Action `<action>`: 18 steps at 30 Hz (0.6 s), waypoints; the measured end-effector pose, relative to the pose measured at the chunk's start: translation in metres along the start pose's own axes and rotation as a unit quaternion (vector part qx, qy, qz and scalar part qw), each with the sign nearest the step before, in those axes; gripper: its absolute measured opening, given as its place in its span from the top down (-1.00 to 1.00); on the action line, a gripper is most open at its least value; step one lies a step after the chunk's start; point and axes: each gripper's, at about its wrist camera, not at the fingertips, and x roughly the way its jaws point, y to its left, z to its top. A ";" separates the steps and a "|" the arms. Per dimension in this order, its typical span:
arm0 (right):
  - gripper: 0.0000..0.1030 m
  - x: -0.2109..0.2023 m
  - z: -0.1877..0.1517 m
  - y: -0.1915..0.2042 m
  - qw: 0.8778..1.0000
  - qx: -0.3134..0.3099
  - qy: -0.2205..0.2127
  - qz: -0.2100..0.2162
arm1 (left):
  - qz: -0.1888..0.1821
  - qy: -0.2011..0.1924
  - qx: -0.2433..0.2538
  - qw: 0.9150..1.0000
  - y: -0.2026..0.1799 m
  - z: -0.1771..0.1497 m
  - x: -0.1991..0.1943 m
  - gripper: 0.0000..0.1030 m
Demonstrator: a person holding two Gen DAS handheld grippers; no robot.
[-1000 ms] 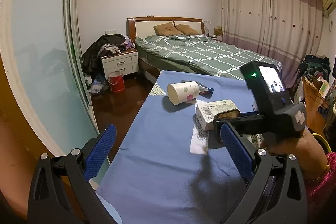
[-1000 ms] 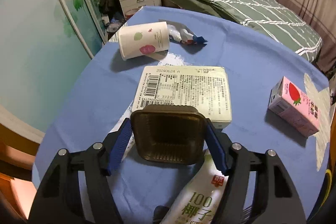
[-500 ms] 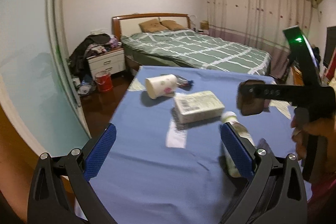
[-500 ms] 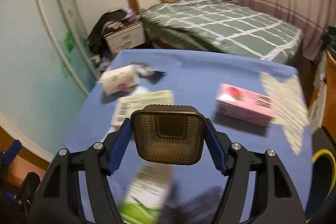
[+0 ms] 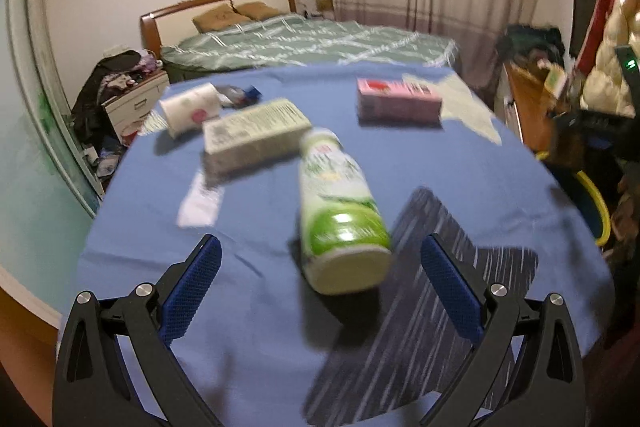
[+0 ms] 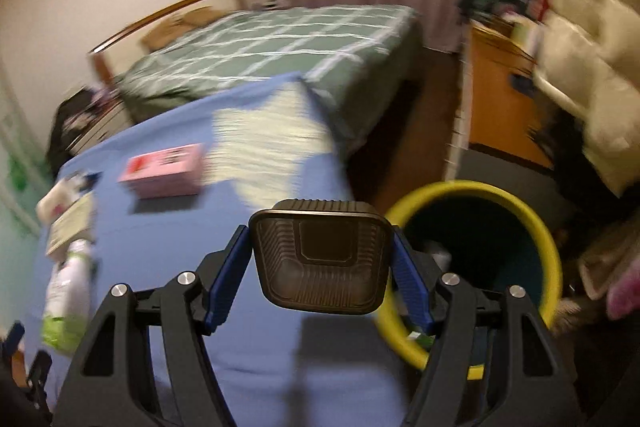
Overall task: Collect trash
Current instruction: 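Carry the brown tray into the bin and open the right gripper, then grasp the green coconut-water bottle with the left gripper and lift it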
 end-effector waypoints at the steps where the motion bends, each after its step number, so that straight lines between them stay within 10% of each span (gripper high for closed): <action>1: -0.28 0.002 -0.001 -0.018 1.000 0.013 0.001 -0.017 | 0.000 0.004 0.001 1.000 -0.002 -0.001 0.003 -0.90; 18: -0.40 0.039 -0.024 -0.133 0.993 0.086 0.033 -0.067 | 0.051 0.046 -0.016 0.998 -0.014 -0.003 0.038 -0.90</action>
